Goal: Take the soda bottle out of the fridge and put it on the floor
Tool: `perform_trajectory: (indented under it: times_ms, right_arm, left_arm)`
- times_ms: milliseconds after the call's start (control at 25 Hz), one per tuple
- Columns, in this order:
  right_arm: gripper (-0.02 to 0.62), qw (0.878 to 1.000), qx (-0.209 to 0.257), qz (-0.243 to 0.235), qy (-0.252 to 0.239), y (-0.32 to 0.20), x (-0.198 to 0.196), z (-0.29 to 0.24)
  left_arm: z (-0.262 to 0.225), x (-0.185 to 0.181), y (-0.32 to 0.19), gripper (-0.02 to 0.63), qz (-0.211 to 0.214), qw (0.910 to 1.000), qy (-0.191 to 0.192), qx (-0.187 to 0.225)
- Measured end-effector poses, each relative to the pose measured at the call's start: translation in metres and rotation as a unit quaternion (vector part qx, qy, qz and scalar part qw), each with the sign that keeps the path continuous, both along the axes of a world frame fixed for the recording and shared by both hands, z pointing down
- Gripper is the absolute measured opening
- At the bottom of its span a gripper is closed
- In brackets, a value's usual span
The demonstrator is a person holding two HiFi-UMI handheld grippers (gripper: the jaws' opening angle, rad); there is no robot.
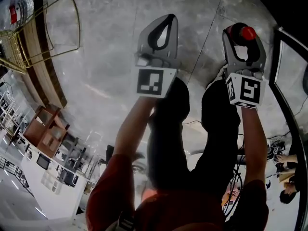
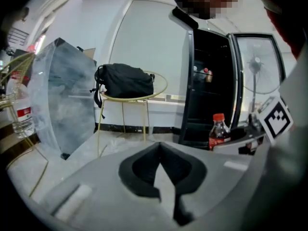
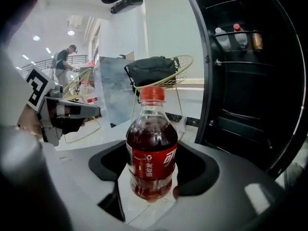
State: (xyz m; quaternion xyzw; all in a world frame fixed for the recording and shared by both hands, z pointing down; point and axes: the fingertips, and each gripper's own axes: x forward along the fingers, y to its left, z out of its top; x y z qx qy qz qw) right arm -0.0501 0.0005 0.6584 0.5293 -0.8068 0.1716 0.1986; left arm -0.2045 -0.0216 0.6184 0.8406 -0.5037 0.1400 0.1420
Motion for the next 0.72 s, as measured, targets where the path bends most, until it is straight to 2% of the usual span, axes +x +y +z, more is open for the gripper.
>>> perform_trajectory:
  times_ms: [200,560,720]
  right_arm:
    - [0.302,1.0,0.019,-0.019,0.0,-0.011,-0.002,0.07]
    - [0.302,0.997,0.06,-0.052,0.004,-0.034,-0.008,0.17]
    - [0.302,0.995,0.08,-0.058,-0.002,-0.041,-0.012,0.202]
  left_arm:
    - [0.067,0.0,-0.012,0.0,-0.009,0.9995,-0.002,0.031]
    - [0.162,0.015,-0.023,0.0,0.04,0.9965,-0.012,0.073]
    - [0.193,0.012,-0.032,0.0,0.038,0.9951,-0.017,0.09]
